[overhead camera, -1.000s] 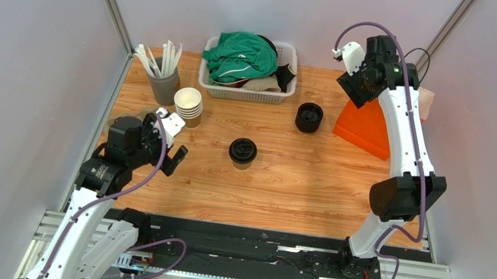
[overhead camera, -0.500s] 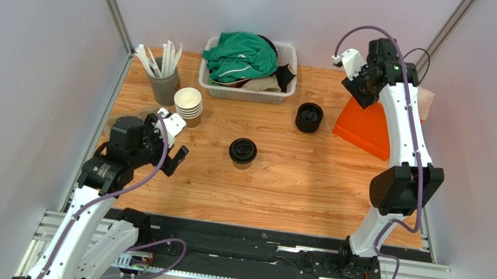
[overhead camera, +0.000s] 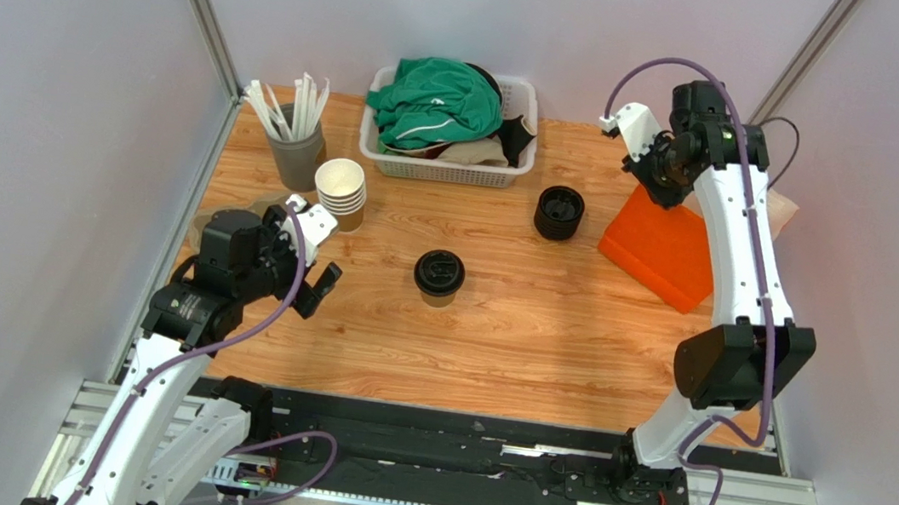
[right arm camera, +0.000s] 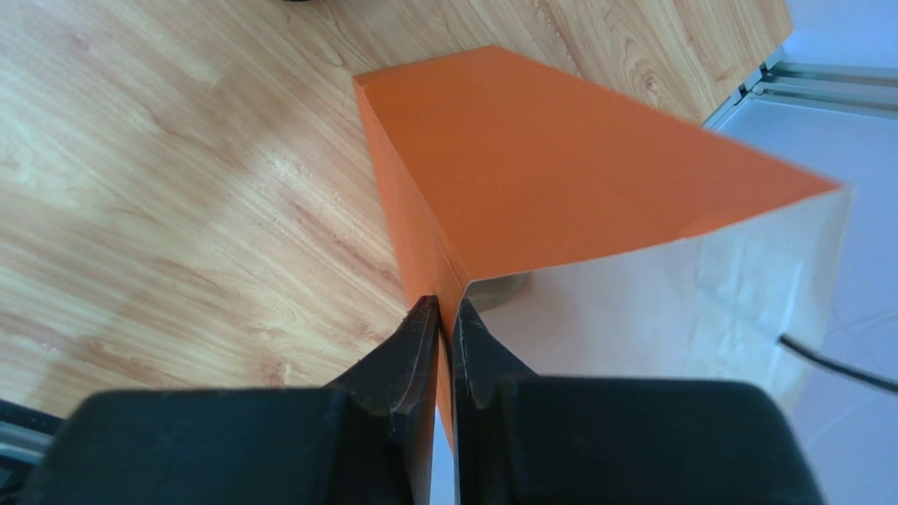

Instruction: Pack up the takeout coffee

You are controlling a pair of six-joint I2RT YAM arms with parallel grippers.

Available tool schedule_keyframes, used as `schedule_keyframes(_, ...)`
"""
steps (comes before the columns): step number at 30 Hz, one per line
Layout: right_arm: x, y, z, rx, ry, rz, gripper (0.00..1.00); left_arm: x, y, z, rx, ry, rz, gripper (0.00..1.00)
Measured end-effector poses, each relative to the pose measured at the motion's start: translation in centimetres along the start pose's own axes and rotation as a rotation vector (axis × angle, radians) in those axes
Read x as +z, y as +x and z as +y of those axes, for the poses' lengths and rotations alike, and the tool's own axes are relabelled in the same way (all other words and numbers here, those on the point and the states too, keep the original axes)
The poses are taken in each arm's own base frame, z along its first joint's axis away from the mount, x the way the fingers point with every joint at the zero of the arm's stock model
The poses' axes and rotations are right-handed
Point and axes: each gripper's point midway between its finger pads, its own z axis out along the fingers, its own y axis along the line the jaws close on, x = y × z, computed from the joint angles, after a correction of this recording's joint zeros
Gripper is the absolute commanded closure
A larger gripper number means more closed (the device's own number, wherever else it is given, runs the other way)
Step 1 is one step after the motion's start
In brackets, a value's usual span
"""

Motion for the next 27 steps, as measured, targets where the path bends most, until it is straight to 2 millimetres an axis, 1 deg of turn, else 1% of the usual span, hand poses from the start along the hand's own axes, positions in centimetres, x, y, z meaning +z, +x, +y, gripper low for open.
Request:
schedule_keyframes(7,-4.6,0.5,1.2,-0.045,0.014,-0.059,0.89,0.1,0.0,0.0,-0.001,-0.002,0.000,0.01)
schedule_keyframes(10,-6.0,1.0,2.1,-0.076,0.007,-0.078,0.89,0.0,0.0,0.0,0.000,-0.002,-0.001,0.01)
schedule_keyframes(13,-6.1,1.7,3.2,-0.103,-0.023,-0.081,0.88,0.0,0.0,0.0,0.000,-0.002,-0.002,0.01)
schedule_keyframes(17,-4.8,2.8,5.1,-0.146,-0.095,-0.063,0.87,0.0,0.0,0.0,0.000,-0.003,-0.003,0.01)
schedule_keyframes(20,-4.1,3.1,5.8,-0.180,-0.130,-0.057,0.80,0.0,0.1,0.0,-0.001,-0.002,-0.001,0.01)
schedule_keyframes(21,-4.1,3.1,6.0,-0.193,-0.136,-0.059,0.72,0.0,0.1,0.0,0.000,-0.002,-0.002,0.01)
schedule_keyframes(22,-4.2,3.1,6.0,-0.201,-0.135,-0.064,0.69,0.0,0.0,0.0,0.000,-0.003,-0.002,0.01)
schedule_keyframes(23,-4.4,3.0,6.0,-0.207,-0.132,-0.071,0.65,0.0,0.0,0.0,-0.001,-0.003,-0.002,0.01)
schedule_keyframes(26,-5.4,2.8,6.0,-0.214,-0.112,-0.090,0.47,0.0,0.0,0.0,0.000,-0.003,-0.002,0.01)
schedule_keyframes(27,-6.0,2.5,5.8,-0.213,-0.098,-0.104,0.44,0.0,0.0,0.0,0.000,-0.003,-0.002,0.01)
